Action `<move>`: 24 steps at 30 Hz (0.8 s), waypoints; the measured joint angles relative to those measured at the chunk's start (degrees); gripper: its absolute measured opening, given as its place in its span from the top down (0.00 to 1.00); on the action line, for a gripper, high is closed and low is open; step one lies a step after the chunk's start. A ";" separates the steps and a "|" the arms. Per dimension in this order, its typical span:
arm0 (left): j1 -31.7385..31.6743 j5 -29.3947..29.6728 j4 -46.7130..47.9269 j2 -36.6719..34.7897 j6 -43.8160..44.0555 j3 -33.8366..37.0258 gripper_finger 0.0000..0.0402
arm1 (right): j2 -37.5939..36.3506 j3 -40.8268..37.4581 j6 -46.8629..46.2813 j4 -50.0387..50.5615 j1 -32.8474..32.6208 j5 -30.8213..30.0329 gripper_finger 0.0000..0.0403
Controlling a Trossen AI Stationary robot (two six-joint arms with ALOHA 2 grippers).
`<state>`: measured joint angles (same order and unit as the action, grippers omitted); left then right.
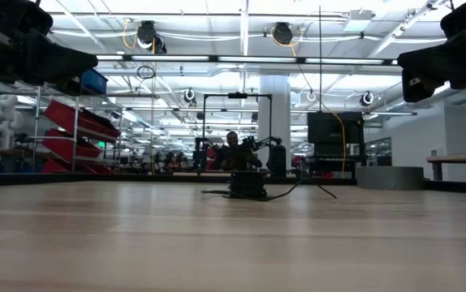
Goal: Coil cords
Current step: Return to Home Position
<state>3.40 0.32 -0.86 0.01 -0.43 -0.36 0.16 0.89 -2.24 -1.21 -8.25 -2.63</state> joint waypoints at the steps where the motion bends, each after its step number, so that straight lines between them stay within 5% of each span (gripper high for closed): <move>1: 0.00 0.00 0.00 0.00 0.02 0.00 0.96 | 0.00 0.00 0.03 0.00 0.00 0.00 1.00; 24: 0.00 0.15 -0.05 0.00 0.02 -0.02 0.96 | 0.02 0.00 3.37 -0.15 0.02 -0.20 1.00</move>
<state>3.40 0.47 -0.92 0.01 -0.40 -0.38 0.19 0.89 1.13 -1.37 -8.23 -2.83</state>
